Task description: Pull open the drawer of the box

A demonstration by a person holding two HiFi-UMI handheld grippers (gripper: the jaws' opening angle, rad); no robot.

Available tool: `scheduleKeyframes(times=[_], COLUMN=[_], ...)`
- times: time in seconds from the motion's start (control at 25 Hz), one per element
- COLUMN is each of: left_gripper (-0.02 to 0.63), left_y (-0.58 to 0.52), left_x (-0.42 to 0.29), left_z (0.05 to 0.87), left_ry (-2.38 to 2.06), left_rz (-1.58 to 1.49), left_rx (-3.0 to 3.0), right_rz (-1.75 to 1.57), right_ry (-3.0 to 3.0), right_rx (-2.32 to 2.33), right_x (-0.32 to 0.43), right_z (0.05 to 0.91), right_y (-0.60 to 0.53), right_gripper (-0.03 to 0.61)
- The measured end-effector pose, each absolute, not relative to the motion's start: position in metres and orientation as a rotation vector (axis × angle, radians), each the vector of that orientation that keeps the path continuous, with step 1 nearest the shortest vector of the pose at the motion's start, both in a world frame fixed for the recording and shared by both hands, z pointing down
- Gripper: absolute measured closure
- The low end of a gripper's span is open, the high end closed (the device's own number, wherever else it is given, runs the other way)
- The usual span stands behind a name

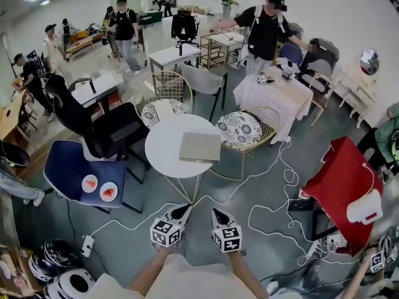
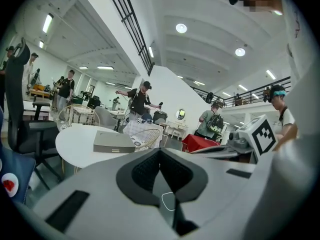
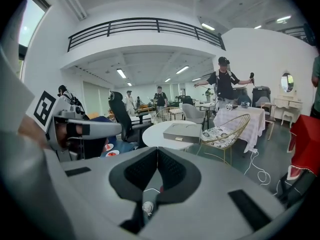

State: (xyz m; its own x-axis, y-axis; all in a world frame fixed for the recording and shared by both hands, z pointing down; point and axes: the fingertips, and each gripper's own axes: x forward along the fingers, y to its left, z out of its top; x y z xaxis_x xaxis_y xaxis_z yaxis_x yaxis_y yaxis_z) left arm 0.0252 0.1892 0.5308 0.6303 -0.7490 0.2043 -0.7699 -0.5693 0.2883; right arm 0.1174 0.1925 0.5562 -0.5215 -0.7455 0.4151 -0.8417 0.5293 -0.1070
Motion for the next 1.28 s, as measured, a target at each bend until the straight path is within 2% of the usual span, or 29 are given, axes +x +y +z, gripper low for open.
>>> scheduleKeyframes(times=[0.96, 1.28], left_gripper=[0.601, 0.601], left_y=[-0.017, -0.065], left_x=[-0.098, -0.106], left_z=[0.522, 0.520], left_ry=[-1.108, -1.029], left_rz=[0.077, 0.086], left_rx=[2.497, 2.534], right_rz=[0.452, 0.469], right_ry=[-2.338, -2.292], right_rx=[1.353, 1.430], right_x=[-0.001, -0.009], right_z=[0.543, 0.543], right_y=[-0.010, -0.050], right_gripper=[0.561, 0.561])
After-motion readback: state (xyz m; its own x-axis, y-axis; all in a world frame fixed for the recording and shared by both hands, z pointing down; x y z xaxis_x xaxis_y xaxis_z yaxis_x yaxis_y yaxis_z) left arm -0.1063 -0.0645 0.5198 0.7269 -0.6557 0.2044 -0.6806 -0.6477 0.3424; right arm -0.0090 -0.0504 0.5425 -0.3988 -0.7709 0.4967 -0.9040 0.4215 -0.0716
